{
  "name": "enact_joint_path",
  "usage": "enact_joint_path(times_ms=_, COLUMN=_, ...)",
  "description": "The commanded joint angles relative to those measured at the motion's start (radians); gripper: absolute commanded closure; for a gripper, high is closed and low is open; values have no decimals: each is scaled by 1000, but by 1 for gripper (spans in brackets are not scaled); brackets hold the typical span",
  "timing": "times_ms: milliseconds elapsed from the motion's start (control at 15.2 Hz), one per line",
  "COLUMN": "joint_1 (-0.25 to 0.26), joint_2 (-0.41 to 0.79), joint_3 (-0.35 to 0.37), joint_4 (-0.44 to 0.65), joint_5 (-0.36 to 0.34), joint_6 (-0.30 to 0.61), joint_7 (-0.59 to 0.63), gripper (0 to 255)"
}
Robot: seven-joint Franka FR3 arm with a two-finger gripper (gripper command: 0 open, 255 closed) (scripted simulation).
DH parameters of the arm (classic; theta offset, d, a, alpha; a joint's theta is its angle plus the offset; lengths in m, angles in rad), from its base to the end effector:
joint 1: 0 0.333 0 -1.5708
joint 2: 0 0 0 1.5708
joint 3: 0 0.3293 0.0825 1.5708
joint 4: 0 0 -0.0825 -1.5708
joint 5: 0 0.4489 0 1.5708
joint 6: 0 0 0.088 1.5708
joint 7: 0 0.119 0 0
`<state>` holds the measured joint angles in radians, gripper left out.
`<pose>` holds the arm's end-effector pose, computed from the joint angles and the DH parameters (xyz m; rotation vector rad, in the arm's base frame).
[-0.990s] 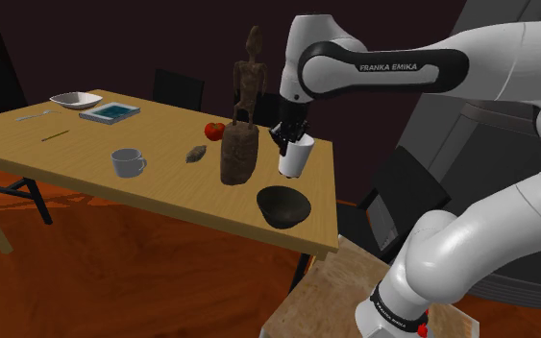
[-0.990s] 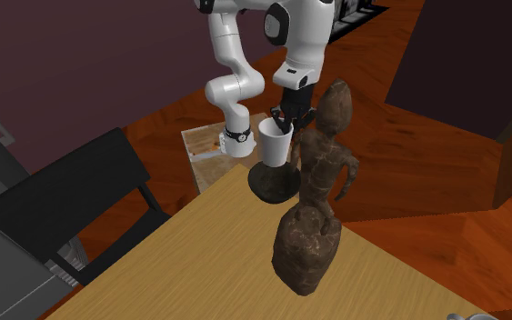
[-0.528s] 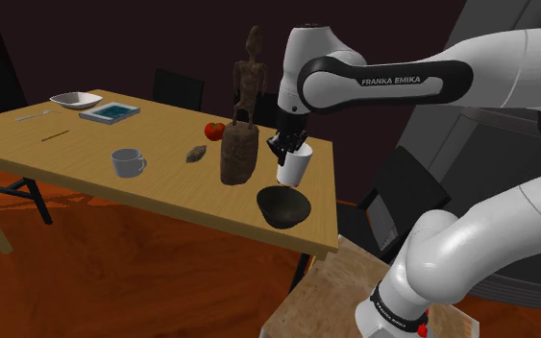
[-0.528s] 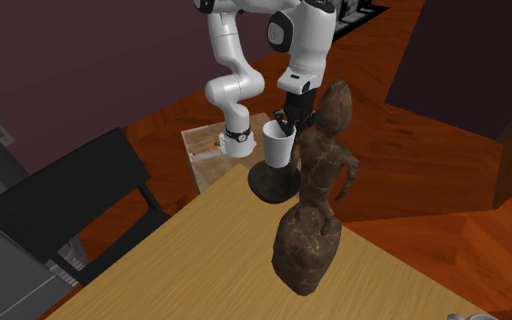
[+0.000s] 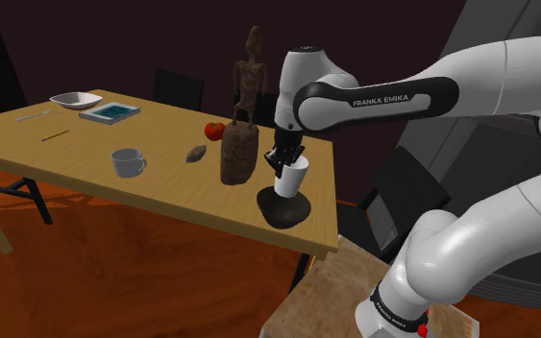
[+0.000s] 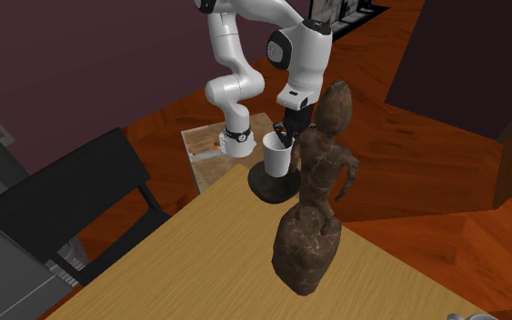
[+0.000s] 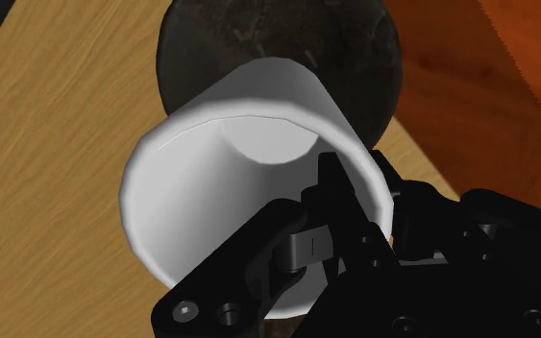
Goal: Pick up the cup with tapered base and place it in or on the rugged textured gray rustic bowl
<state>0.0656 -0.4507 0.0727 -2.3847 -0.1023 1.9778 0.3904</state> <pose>0.4695 0.0585 0.4680 3.0100 -0.3326 0.1111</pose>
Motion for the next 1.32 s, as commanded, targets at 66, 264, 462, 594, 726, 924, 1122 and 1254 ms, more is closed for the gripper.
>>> enact_joint_path(times_ms=66, joint_1=-1, joint_2=7, joint_3=0, joint_4=-32, joint_5=-2, joint_6=40, joint_7=5, gripper=255)
enact_joint_path(times_ms=264, joint_1=-1, joint_2=20, joint_3=1, joint_4=-69, joint_5=-5, joint_6=90, joint_7=11, gripper=255)
enact_joint_path(times_ms=462, joint_1=-1, joint_2=20, joint_3=1, joint_4=-69, joint_5=-5, joint_6=90, joint_7=11, gripper=255)
enact_joint_path(times_ms=594, joint_1=-1, joint_2=20, joint_3=1, joint_4=-69, joint_5=-5, joint_6=90, joint_7=11, gripper=255)
enact_joint_path(times_ms=726, joint_1=-1, joint_2=20, joint_3=1, joint_4=-69, joint_5=-5, joint_6=90, joint_7=11, gripper=255)
enact_joint_path(times_ms=924, joint_1=-1, joint_2=20, joint_3=1, joint_4=-69, joint_5=-5, joint_6=90, joint_7=11, gripper=0)
enact_joint_path(times_ms=1122, joint_1=-1, joint_2=20, joint_3=1, joint_4=-69, joint_5=-5, joint_6=89, joint_7=11, gripper=0)
enact_joint_path(times_ms=1254, joint_1=1, joint_2=9, joint_3=3, joint_4=-45, joint_5=-2, joint_6=53, joint_7=9, gripper=0)
